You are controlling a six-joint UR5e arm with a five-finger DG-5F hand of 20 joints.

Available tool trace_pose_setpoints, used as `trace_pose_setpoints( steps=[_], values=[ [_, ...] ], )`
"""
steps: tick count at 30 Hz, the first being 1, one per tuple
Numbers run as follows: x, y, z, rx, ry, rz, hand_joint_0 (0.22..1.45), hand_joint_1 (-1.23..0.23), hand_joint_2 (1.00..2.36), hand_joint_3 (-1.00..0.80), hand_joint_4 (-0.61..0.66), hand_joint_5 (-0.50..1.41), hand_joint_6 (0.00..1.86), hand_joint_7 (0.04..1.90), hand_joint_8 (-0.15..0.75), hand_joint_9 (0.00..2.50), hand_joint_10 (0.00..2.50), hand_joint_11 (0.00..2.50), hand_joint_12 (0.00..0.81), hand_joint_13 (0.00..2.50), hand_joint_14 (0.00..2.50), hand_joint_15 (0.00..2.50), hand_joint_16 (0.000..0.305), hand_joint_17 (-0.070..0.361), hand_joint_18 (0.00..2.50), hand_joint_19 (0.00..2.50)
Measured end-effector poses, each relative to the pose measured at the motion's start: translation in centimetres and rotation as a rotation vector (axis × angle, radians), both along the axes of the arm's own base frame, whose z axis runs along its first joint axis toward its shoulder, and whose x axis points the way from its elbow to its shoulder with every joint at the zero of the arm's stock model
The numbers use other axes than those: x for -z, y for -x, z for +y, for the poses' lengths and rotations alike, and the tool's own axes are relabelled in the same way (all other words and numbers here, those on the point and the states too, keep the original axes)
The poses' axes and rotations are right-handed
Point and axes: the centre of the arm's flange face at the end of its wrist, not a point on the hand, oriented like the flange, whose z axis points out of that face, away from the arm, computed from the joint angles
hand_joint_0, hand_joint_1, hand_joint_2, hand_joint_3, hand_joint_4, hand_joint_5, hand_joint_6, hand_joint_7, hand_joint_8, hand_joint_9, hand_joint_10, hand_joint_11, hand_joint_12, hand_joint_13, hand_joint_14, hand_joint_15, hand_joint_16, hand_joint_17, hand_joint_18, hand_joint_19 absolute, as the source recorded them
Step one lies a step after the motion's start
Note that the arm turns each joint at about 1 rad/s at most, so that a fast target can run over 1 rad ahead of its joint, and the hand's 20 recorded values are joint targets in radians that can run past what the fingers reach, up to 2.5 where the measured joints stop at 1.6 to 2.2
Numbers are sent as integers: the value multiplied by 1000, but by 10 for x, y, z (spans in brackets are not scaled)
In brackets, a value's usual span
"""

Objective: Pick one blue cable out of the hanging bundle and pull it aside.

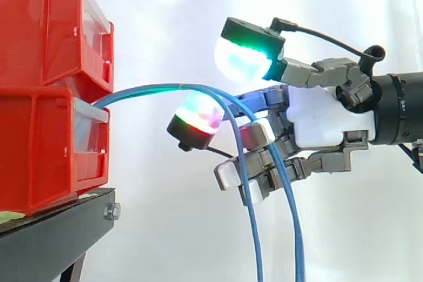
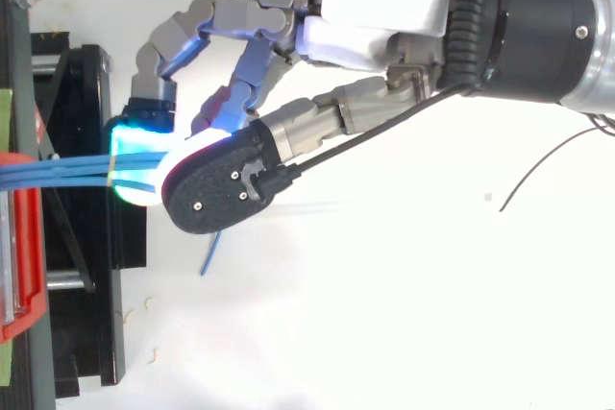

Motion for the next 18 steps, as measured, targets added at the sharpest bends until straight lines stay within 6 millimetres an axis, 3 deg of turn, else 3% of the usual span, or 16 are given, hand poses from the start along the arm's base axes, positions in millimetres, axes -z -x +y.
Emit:
trace_pose_setpoints(
  steps=[6, 9, 11, 14, 18],
  values=[
    [-7, 1, 0, 0, 1, -6, 599, -800, 1012, -96, 54, -63, 906, 895, 302, 1254, 29, 765, 423, 948, 20, 542, 61, 136, 811, 661],
    [-12, 3, -1, 1, 3, -4, 644, -889, 1009, 28, -42, -72, 930, 911, 300, 1240, 28, 752, 420, 953, 20, 536, 60, 136, 824, 648],
    [-13, 5, -1, 1, 5, 1, 676, -911, 1009, 64, -132, -82, 946, 1026, 293, 1229, 29, 766, 408, 953, 22, 538, 59, 132, 825, 645],
    [-13, 6, -1, 1, 6, 9, 752, -911, 1014, 18, -192, -108, 971, 1151, 270, 1189, 31, 799, 378, 922, 24, 563, 52, 116, 751, 695],
    [-13, 6, -1, 1, 7, 15, 837, -896, 1017, -118, -220, -129, 985, 1159, 257, 1164, 31, 816, 367, 904, 25, 589, 49, 110, 677, 765]
  ],
)
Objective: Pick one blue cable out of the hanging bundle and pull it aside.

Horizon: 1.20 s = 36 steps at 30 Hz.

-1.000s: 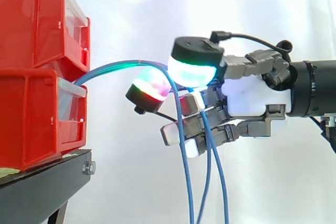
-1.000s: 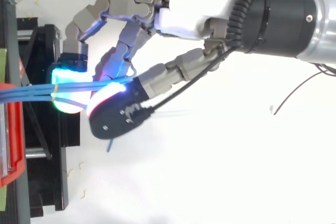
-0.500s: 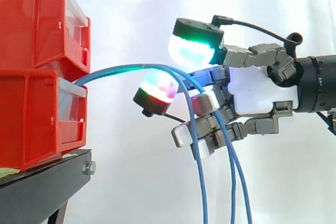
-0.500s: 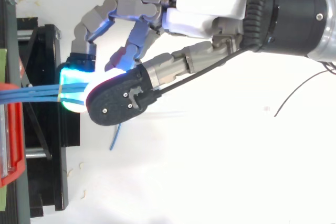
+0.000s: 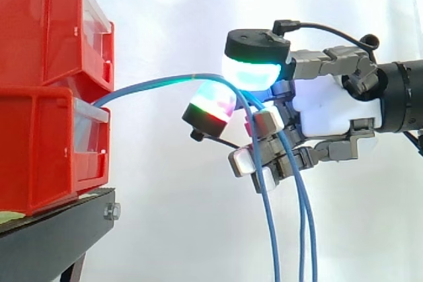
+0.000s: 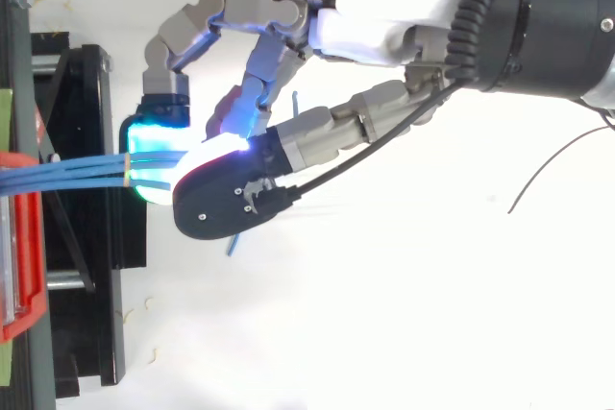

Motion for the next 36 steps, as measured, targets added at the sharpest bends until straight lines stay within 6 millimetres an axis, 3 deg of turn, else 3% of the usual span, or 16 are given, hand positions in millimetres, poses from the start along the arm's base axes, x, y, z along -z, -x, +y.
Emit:
trace_pose_setpoints(
  steps=[4, 10, 13, 15, 18, 23, 30, 36],
  values=[
    [-2, 1, 0, 0, 0, 1, 888, -883, 1015, -261, -246, -126, 989, 1136, 246, 1180, 32, 827, 360, 900, 23, 605, 48, 108, 640, 815],
    [-2, 1, 0, -1, 0, 6, 863, -896, 1000, -487, -263, -108, 984, 1118, 242, 1218, 31, 815, 350, 933, 24, 589, 47, 106, 711, 736],
    [-2, 2, 0, -1, 0, 11, 785, -927, 1000, -500, -182, -91, 970, 1012, 246, 1238, 32, 812, 352, 952, 25, 571, 47, 106, 772, 667],
    [-1, 2, 0, -1, 0, 15, 630, -895, 1000, -500, -52, -70, 940, 759, 242, 1271, 32, 798, 357, 958, 27, 580, 48, 107, 767, 692],
    [-2, 3, -1, 0, 0, 19, 511, -784, 1000, -500, -20, -62, 913, 782, 270, 1288, 30, 774, 388, 985, 23, 586, 53, 118, 782, 707],
    [-8, 3, -3, 3, 0, 30, 497, -607, 1000, -500, -3, -62, 891, 816, 271, 1292, 31, 761, 404, 975, 22, 594, 56, 126, 765, 736],
    [-11, 5, -4, 4, 2, 51, 576, -589, 1010, -303, 3, -61, 881, 816, 284, 1301, 29, 743, 418, 985, 21, 582, 59, 133, 785, 731],
    [-10, 5, -5, 5, 2, 54, 573, -701, 1002, -55, 34, -63, 891, 890, 340, 1315, 25, 738, 466, 1037, 19, 555, 70, 158, 892, 673]
  ],
)
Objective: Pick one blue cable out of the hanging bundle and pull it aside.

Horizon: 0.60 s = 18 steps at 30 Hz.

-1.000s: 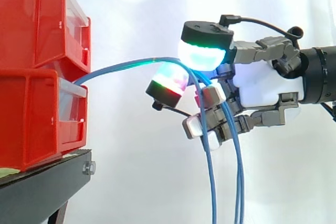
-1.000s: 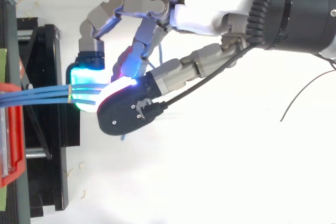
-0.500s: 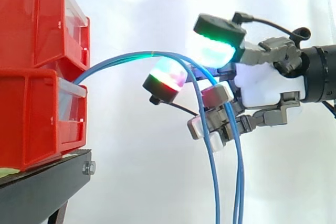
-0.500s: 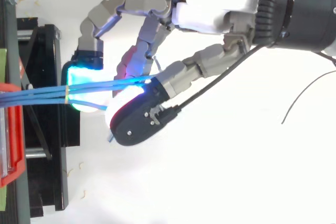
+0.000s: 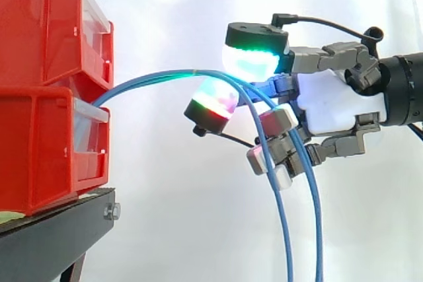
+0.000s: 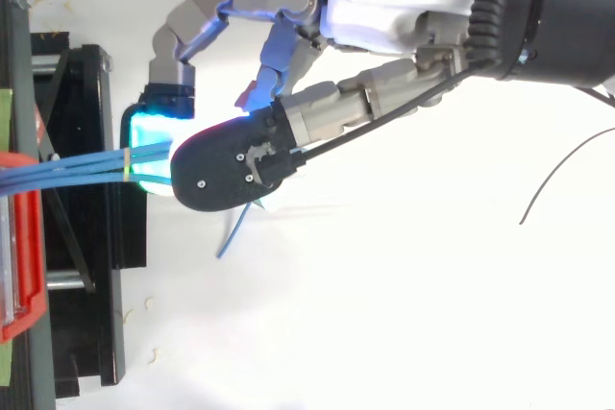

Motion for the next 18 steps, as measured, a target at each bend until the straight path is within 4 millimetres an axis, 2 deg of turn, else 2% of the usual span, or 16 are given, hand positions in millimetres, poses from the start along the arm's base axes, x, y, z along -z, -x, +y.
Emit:
trace_pose_setpoints(
  steps=[3, 4, 6, 9, 14, 16, 17, 18],
  values=[
    [0, 0, 0, 0, 0, 0, 588, -769, 1000, -1, 31, -70, 914, 822, 335, 1286, 27, 761, 463, 1027, 21, 558, 70, 157, 893, 665],
    [0, 0, 0, 0, 0, -1, 621, -854, 1000, 34, -4, -78, 924, 850, 320, 1253, 28, 771, 453, 1011, 21, 556, 67, 151, 878, 669],
    [0, 0, 0, 0, 0, 0, 644, -882, 1002, 24, -39, -84, 929, 927, 310, 1244, 28, 782, 437, 997, 21, 568, 64, 145, 860, 669],
    [0, 0, -1, 1, 0, 0, 685, -888, 1015, -69, -73, -100, 943, 929, 272, 1196, 28, 804, 391, 926, 24, 580, 55, 123, 774, 697],
    [-1, 1, -3, 3, 0, 3, 739, -902, 1016, -197, -142, -100, 943, 1011, 248, 1189, 32, 808, 372, 908, 25, 590, 50, 112, 722, 717],
    [-2, 2, -3, 4, 1, 7, 792, -911, 1014, -283, -164, -98, 947, 1105, 235, 1192, 29, 778, 367, 900, 25, 583, 49, 110, 701, 736],
    [-3, 3, -3, 4, 3, 10, 848, -889, 1011, -349, -234, -98, 965, 1189, 233, 1196, 31, 772, 359, 894, 25, 582, 47, 107, 664, 762],
    [-4, 4, -3, 4, 5, 13, 859, -884, 1010, -368, -266, -100, 972, 1192, 231, 1193, 31, 768, 357, 892, 23, 583, 47, 107, 660, 764]
  ],
)
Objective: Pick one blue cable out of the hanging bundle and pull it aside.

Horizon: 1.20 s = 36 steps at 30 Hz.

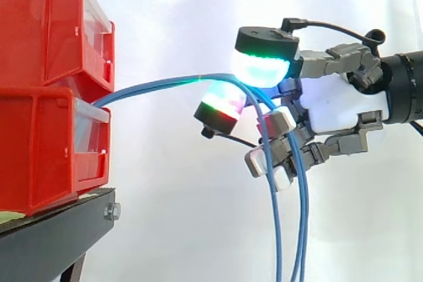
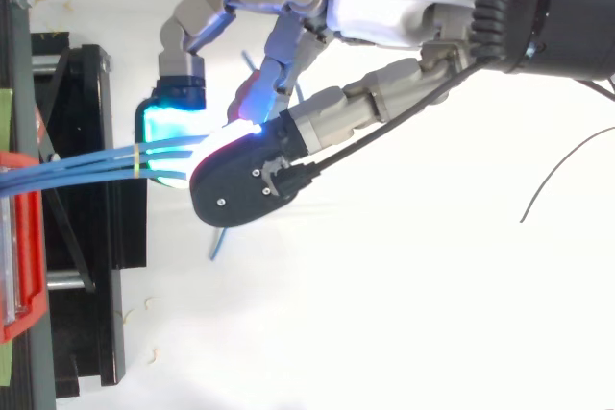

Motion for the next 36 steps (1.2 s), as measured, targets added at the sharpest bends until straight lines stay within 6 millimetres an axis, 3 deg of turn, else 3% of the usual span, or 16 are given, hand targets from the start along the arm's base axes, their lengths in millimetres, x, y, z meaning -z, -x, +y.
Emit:
trace_pose_setpoints(
  steps=[5, 9, 12, 15, 17, 21, 25, 30, 36],
  values=[
    [-5, 5, -1, 0, 14, 20, 899, -866, 1002, -465, -386, -109, 991, 1176, 218, 1189, 31, 754, 345, 888, 24, 582, 45, 102, 641, 793],
    [-7, 8, -2, -1, 18, 34, 870, -859, 1000, -500, -437, -109, 999, 1044, 206, 1196, 31, 740, 341, 896, 24, 570, 44, 100, 669, 759],
    [-8, 10, -2, -1, 19, 42, 817, -884, 1000, -500, -361, -96, 981, 1009, 212, 1209, 31, 741, 337, 908, 23, 562, 44, 100, 721, 701],
    [-9, 11, -2, -1, 19, 47, 703, -904, 1000, -500, -202, -77, 958, 826, 213, 1211, 31, 754, 346, 916, 23, 562, 45, 102, 735, 686],
    [-9, 11, -2, -1, 19, 49, 562, -864, 1000, -500, -111, -73, 940, 784, 231, 1211, 32, 759, 365, 916, 25, 577, 48, 107, 730, 708],
    [-9, 11, -3, -1, 19, 50, 469, -832, 1000, -500, -77, -68, 926, 804, 264, 1242, 27, 731, 398, 937, 23, 572, 55, 124, 763, 698],
    [-9, 11, -2, -2, 20, 50, 451, -792, 1000, -500, -65, -67, 915, 837, 271, 1244, 29, 726, 407, 942, 22, 571, 57, 129, 766, 701],
    [-9, 11, -2, -2, 20, 49, 561, -638, 1005, -438, -67, -73, 910, 863, 240, 1232, 30, 742, 376, 912, 23, 594, 51, 114, 700, 759],
    [-10, 11, -2, -2, 20, 49, 576, -775, 1010, -153, -45, -68, 904, 853, 293, 1263, 28, 723, 433, 965, 20, 559, 63, 141, 803, 691]
  ],
)
